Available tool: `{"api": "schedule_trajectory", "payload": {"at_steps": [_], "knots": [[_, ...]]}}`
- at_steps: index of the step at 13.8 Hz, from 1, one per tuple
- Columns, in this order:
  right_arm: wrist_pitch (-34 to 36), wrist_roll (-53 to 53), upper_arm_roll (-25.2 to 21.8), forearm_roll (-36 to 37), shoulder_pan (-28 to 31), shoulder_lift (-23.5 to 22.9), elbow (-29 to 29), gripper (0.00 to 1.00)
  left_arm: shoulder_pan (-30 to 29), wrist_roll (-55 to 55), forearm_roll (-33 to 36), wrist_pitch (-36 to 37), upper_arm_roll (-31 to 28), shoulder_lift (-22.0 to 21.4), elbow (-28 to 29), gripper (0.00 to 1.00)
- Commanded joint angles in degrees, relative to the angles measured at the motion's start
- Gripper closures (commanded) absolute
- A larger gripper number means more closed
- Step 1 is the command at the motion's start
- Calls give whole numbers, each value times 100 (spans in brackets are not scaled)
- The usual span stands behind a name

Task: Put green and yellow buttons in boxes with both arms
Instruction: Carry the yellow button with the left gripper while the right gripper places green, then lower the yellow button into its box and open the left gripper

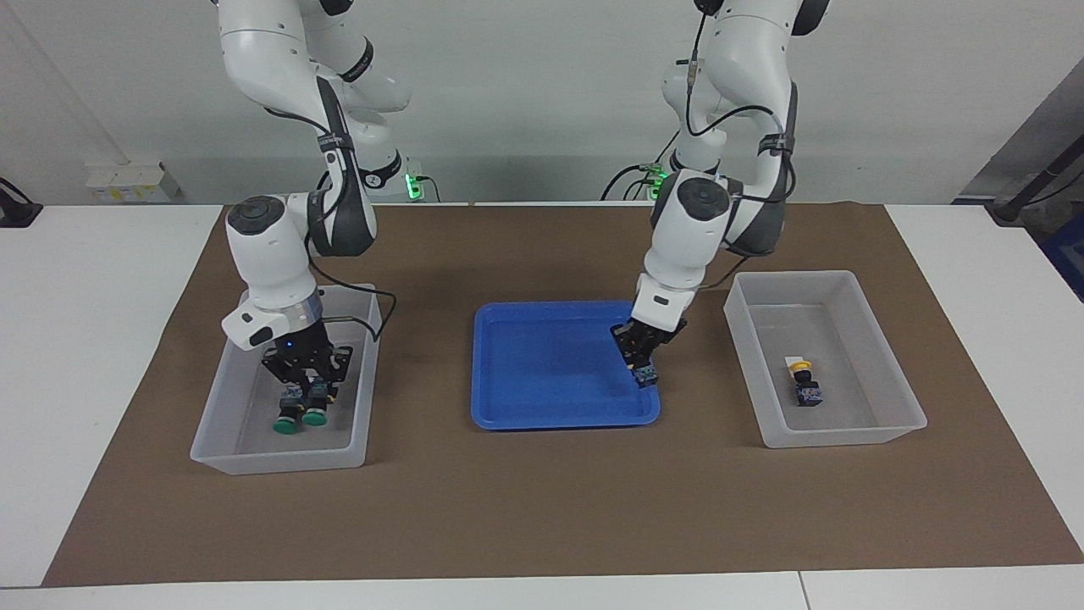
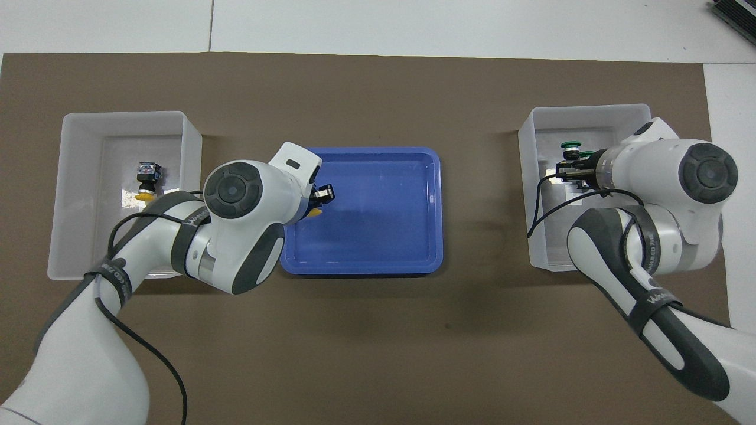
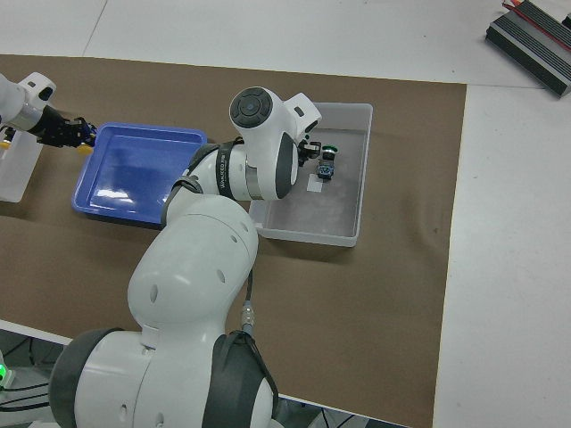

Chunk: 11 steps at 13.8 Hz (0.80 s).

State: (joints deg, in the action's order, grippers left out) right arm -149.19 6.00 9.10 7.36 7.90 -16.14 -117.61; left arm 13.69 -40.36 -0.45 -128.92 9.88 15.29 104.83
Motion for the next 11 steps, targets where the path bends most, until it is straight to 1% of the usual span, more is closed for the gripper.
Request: {"api": "schedule_trajectory", "payload": {"at_steps": [1, 2, 3, 4, 6, 7, 8, 9, 10, 11], "knots": [[-93, -204, 66, -68, 106, -38, 1, 54, -541, 298, 89, 875, 49, -52, -708, 100], [-58, -204, 66, -68, 106, -38, 10, 47, -743, 552, 80, 1086, 40, -52, -866, 100], [-49, -196, 66, -77, 106, -38, 10, 45, -962, 920, 71, 1227, 31, -52, -972, 100], [-40, -196, 66, -68, 115, -38, 10, 39, -1191, 1316, 45, 1298, 31, -52, -1017, 100], [4, -135, 66, -77, 133, 32, 19, 29, -1596, 2089, 36, 1256, 23, -105, -904, 100], [161, -82, 75, -77, 124, 102, 54, 21, -1789, 2511, 36, 1229, 14, -131, -781, 100], [397, 49, 75, -77, 80, 225, 89, 19, -1982, 2950, 36, 1220, 14, -192, -693, 100], [574, 207, 75, -77, 45, 365, 98, 13, -2158, 3346, 36, 1185, 14, -236, -518, 100], [749, 383, 75, -68, 1, 540, 98, 3, -2282, 3681, 36, 993, 14, -333, -308, 100], [1003, 497, 75, -68, -86, 716, 107, 0, -2379, 3867, 36, 696, 14, -438, 34, 100]]}}
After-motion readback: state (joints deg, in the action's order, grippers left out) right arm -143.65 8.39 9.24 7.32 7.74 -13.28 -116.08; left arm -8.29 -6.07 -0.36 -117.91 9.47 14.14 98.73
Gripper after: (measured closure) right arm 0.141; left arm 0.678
